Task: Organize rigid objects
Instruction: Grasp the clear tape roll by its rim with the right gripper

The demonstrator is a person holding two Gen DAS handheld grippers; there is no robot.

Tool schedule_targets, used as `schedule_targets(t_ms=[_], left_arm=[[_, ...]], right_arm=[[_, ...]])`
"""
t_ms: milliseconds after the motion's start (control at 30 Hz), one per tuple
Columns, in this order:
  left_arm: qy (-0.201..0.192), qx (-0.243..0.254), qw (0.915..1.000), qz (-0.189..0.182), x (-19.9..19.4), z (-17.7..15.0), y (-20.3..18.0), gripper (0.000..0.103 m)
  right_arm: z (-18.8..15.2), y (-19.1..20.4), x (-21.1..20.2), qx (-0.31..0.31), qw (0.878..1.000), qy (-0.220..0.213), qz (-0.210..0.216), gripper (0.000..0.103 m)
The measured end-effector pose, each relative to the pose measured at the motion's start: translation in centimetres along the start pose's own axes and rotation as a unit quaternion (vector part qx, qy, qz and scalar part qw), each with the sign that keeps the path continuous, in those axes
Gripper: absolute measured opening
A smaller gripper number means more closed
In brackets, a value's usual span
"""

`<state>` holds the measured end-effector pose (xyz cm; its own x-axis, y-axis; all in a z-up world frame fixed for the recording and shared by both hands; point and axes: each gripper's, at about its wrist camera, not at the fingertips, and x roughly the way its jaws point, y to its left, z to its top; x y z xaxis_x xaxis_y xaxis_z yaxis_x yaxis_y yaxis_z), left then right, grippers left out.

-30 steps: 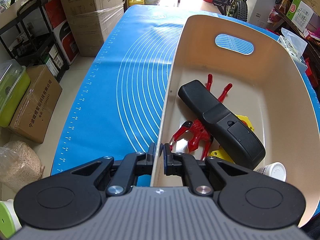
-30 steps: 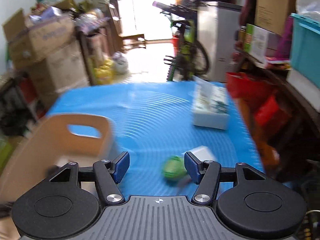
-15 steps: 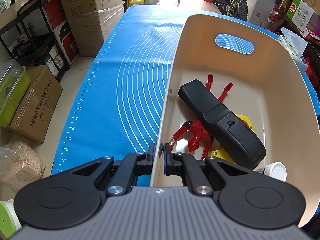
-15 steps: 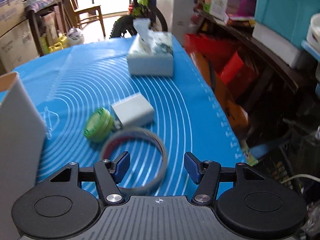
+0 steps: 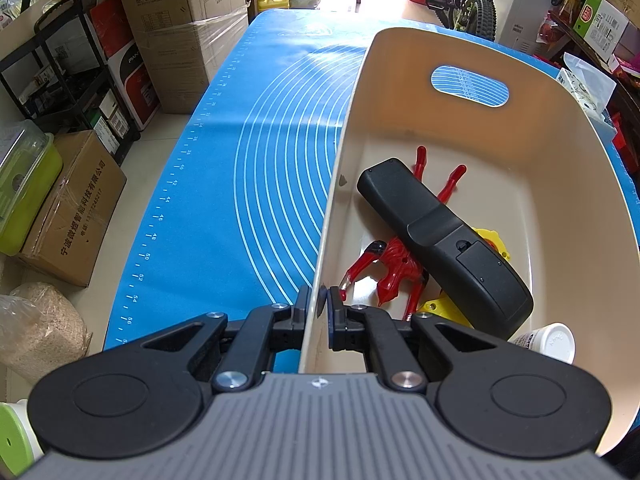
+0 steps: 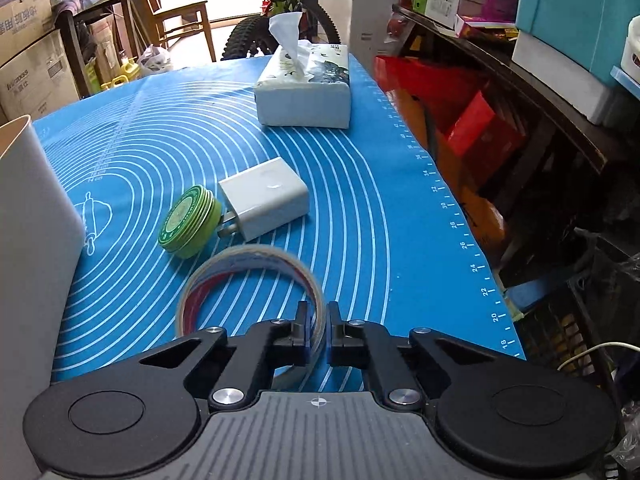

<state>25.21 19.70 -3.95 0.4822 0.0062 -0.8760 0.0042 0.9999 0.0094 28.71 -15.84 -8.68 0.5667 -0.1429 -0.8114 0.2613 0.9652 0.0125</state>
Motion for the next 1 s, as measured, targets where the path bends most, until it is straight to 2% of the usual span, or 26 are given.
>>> schedule_targets(t_ms=[300,533,800,1000], left_arm=[[0.0,0.0,1.0,0.0,0.0,0.0,0.0,0.01],[0.0,0.0,1.0,0.0,0.0,0.0,0.0,0.01],[0.001,0.001,1.0,0.001,0.1,0.0,0.1,0.01],[0.001,0.001,1.0,0.001,0.1,0.0,0.1,0.009]], right_arm=[[1.0,-0.3,-3.2,0.0,0.999,-0.045,0.014,0.016],[2.2,0.5,-6.9,0.006,0.996,-0.079,0.047,0.016],[4.2,5.6,-12.5,-0.043,0.982,-0.147,0.112,0.016],[4.7,11.5,-14.0,-0.099,0.969,-0.151,0.169,0.016]])
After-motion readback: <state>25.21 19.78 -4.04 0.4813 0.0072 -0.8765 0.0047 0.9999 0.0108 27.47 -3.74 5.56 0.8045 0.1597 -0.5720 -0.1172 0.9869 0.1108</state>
